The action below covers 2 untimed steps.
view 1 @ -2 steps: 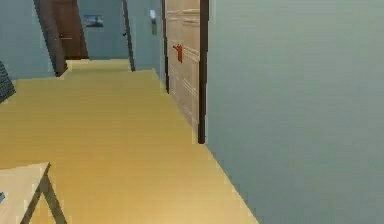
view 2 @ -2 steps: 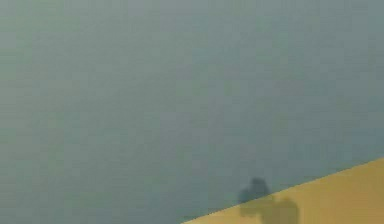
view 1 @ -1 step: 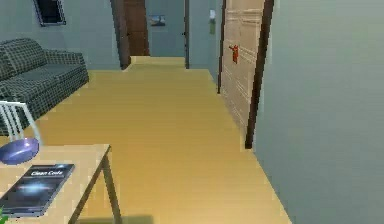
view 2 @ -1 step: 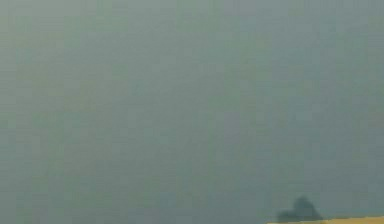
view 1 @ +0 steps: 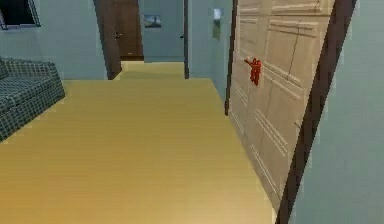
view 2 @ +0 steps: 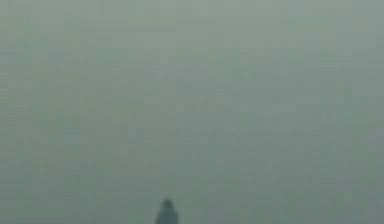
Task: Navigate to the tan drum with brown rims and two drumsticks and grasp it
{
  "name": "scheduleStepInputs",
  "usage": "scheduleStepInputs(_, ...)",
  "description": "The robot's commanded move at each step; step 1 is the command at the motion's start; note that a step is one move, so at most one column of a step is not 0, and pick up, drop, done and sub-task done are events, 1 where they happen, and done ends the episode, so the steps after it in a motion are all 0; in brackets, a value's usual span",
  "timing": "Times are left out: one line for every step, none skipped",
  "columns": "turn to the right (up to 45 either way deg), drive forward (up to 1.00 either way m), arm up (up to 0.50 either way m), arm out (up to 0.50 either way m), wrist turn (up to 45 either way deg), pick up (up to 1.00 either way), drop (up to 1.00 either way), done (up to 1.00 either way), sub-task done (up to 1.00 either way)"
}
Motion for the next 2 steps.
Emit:
scheduleStepInputs(-6.0,0.00,0.00,0.00,0.0,0.00,0.00,0.00,0.00)
scheduleStepInputs(0.0,0.30,0.00,0.00,0.0,0.00,0.00,0.00,0.00)
